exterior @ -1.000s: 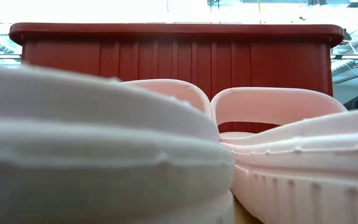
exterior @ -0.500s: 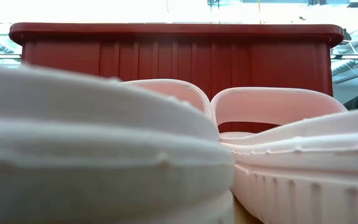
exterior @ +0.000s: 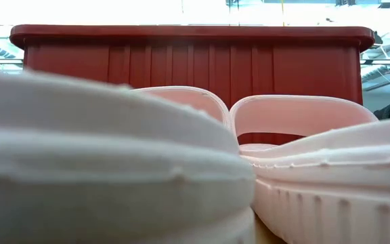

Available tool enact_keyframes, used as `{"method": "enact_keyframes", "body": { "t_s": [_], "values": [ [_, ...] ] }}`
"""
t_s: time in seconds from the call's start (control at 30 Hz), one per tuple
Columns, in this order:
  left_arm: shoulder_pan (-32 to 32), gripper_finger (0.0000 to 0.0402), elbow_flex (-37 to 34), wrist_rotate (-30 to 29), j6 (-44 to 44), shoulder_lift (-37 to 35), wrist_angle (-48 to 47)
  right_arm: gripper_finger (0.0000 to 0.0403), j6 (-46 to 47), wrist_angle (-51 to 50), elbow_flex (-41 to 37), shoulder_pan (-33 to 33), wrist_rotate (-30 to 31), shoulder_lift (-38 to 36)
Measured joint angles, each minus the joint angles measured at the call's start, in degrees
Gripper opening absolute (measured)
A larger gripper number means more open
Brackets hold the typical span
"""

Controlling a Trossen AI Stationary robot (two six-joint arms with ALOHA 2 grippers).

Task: Pick and place slides into bin
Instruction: Put the black slide into the red organizer bin

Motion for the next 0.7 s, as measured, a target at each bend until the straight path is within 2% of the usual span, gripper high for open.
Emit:
{"method": "enact_keyframes", "body": {
  "t_s": [0.17, 0.43, 0.7],
  "values": [
    [0.00, 0.0248, 0.00, -0.19, -0.01, 0.00, -1.50, 0.0007, -9.00, 3.67, 1.89, 0.00, 5.59, -2.94],
    [0.00, 0.0248, 0.00, -4.48, 0.14, -0.02, -1.45, 0.0006, -22.11, 9.39, 6.76, -0.09, 18.23, -4.25],
    [0.02, 0.0248, 0.00, -4.55, 2.09, -0.02, -1.19, 0.0006, -28.33, 9.41, 15.66, -2.82, 29.36, -4.16]
  ]
}}
